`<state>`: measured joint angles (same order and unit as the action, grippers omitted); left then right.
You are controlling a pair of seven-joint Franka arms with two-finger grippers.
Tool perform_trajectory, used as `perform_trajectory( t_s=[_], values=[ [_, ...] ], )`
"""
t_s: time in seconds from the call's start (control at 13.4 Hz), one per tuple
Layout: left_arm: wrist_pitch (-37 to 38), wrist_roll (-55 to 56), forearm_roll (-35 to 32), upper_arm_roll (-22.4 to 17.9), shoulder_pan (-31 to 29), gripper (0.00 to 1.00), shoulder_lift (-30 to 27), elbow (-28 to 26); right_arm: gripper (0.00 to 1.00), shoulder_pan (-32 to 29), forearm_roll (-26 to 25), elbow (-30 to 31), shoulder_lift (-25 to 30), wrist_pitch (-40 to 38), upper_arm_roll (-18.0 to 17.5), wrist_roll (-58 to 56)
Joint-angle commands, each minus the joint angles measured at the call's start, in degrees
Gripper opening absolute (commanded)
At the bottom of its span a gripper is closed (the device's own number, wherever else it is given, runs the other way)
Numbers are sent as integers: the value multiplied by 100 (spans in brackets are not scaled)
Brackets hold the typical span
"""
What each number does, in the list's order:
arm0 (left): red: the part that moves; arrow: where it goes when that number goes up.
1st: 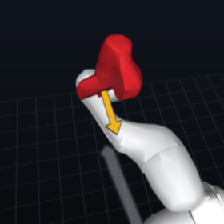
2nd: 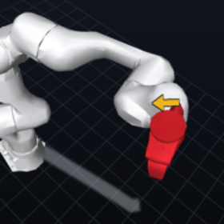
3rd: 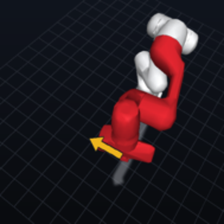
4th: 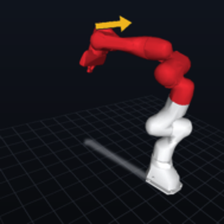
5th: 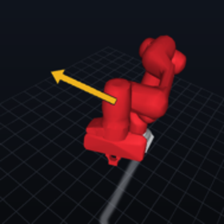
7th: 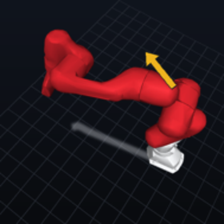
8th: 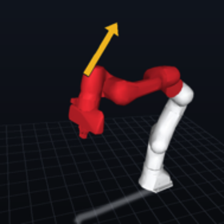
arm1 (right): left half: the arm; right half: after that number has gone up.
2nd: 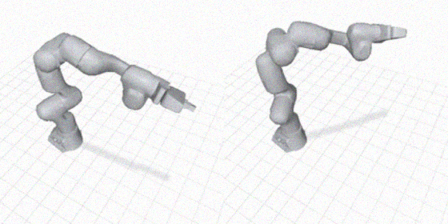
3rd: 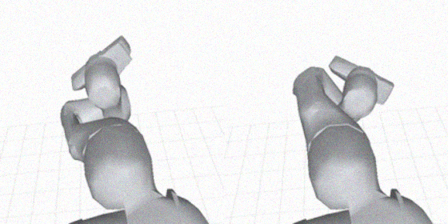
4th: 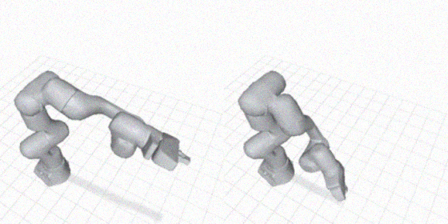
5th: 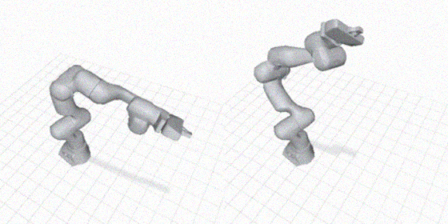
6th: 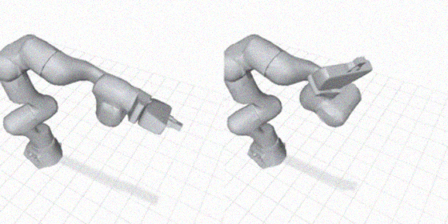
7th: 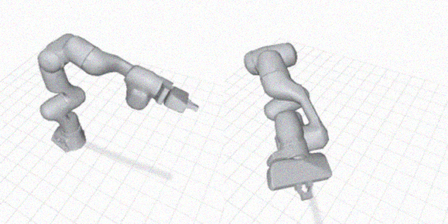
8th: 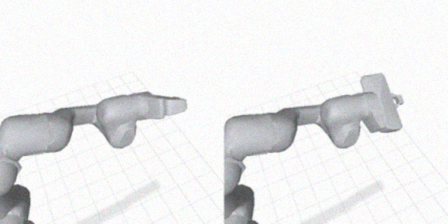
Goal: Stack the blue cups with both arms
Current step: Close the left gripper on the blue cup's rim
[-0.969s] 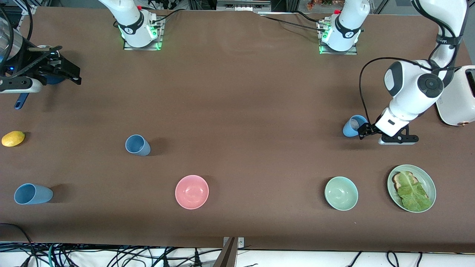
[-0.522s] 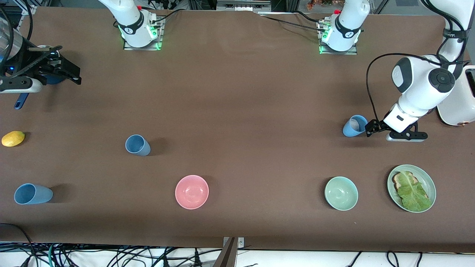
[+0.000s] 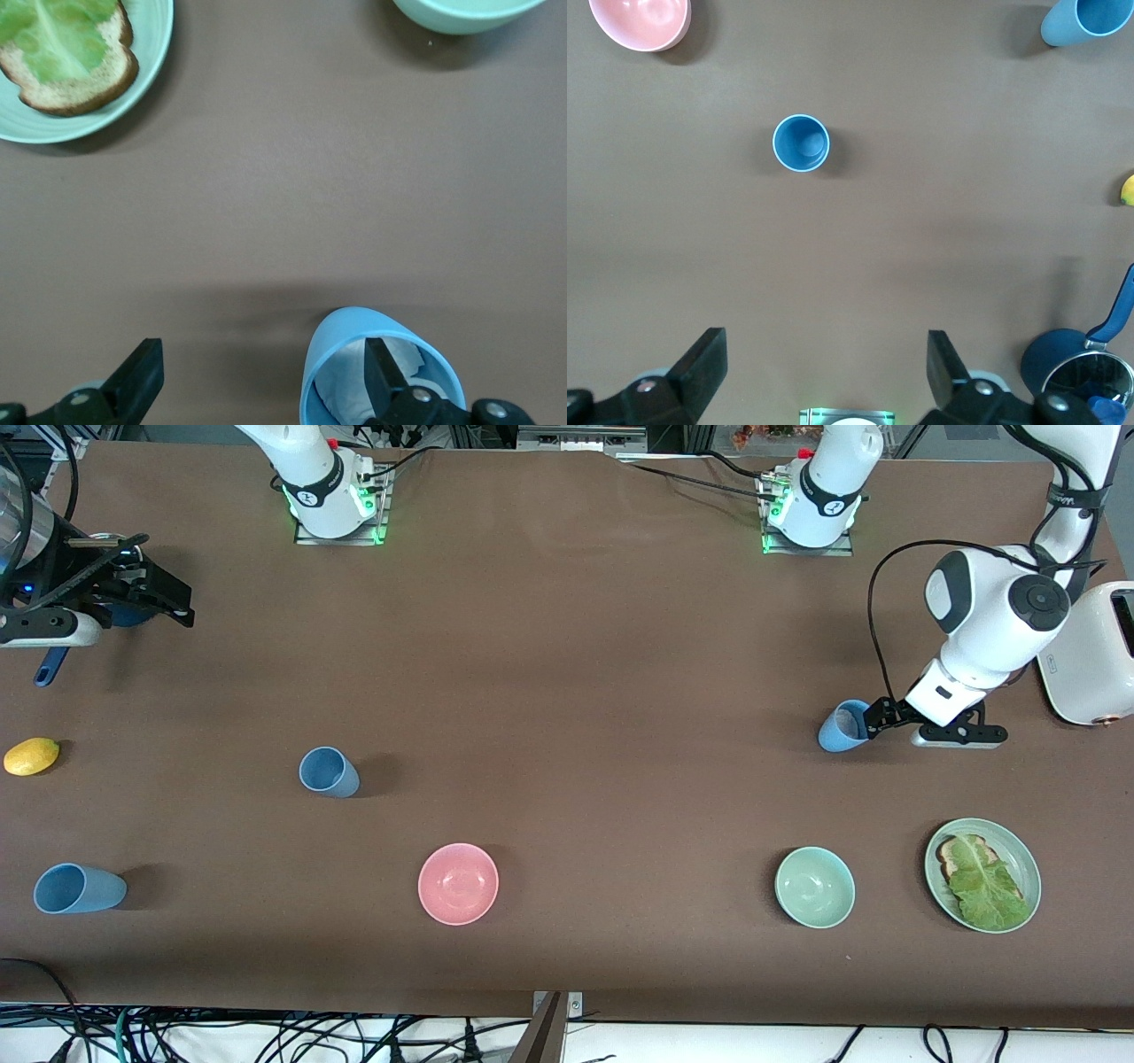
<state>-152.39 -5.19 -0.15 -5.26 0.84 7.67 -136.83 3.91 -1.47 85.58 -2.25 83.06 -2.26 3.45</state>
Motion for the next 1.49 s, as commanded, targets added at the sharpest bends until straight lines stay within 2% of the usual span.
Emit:
perform_trajectory(
  t_s=[0.0, 0.3, 0.37, 0.67, 0.82, 0.97, 1.04, 1.42],
  values=[
    [-256, -87, 6, -10, 31, 100, -152, -291, 100, -4, -2, -7, 58, -79, -2, -81],
    [-457, -87, 6, -10, -4, 100, 6, -300, 100, -4, -2, 11, 58, -79, -2, -81],
    [-536, -87, 6, -10, -5, 96, 111, -300, 100, -4, -2, 20, 58, -79, -2, -81],
    [-669, -35, 67, -10, -5, 42, 252, -300, 100, -4, -2, 20, 58, -70, -2, -81],
    [-669, 97, 68, -10, 4, 20, 252, -300, 100, -4, -2, 20, 58, -70, -2, -81],
    [-669, 176, 68, -10, 22, 3, 252, -300, 100, -4, -2, 20, 58, -79, -2, -81],
    [-669, 281, 68, -10, 48, 0, 252, -300, 100, -4, -2, 20, 58, -79, -2, -81],
    [-669, 703, 68, 16, 145, 0, 278, -317, 100, -4, -2, 20, 58, -70, -2, -81]
  ],
)
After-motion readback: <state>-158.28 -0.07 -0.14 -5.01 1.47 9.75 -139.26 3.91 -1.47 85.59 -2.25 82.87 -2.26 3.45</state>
